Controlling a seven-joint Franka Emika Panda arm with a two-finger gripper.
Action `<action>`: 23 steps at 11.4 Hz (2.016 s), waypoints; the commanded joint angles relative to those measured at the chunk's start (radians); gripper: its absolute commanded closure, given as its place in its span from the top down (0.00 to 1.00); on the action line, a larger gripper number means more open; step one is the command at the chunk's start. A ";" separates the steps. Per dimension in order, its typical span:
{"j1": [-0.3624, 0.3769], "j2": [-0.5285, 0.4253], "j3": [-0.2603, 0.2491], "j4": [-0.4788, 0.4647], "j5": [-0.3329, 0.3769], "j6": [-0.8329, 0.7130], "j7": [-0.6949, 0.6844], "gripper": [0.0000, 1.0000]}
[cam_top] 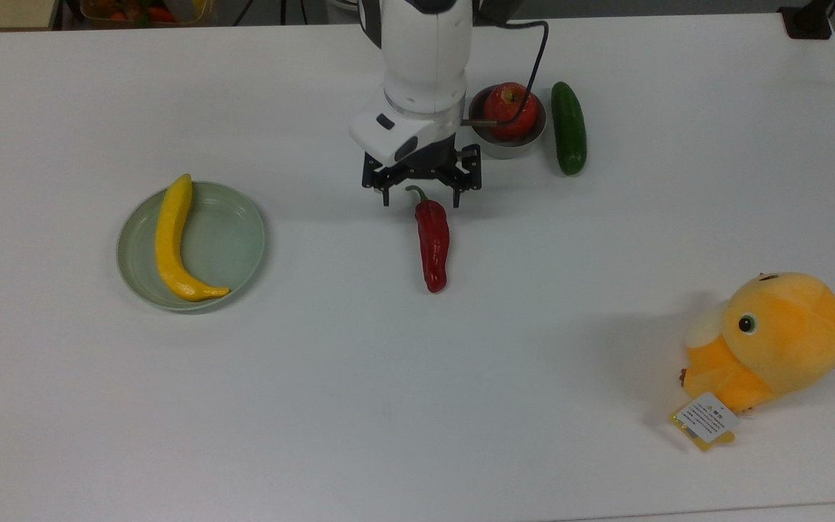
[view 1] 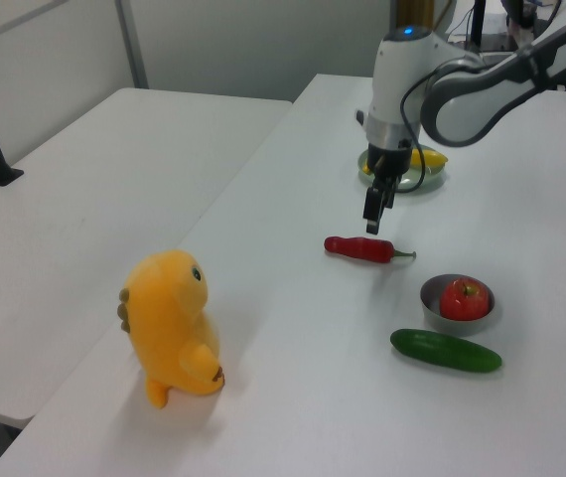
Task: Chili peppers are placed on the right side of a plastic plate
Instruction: 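Move the gripper over the red chili pepper and lower onto it, then close the gripper on the chili pepper's stem end and lift it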
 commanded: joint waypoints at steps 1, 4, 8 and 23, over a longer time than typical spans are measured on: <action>0.022 0.098 -0.003 0.081 -0.058 0.008 0.083 1.00; 0.028 0.144 -0.003 0.103 -0.122 0.008 0.145 1.00; 0.039 0.173 -0.003 0.103 -0.177 0.010 0.166 0.73; 0.006 0.114 -0.001 0.093 -0.216 0.025 0.163 0.00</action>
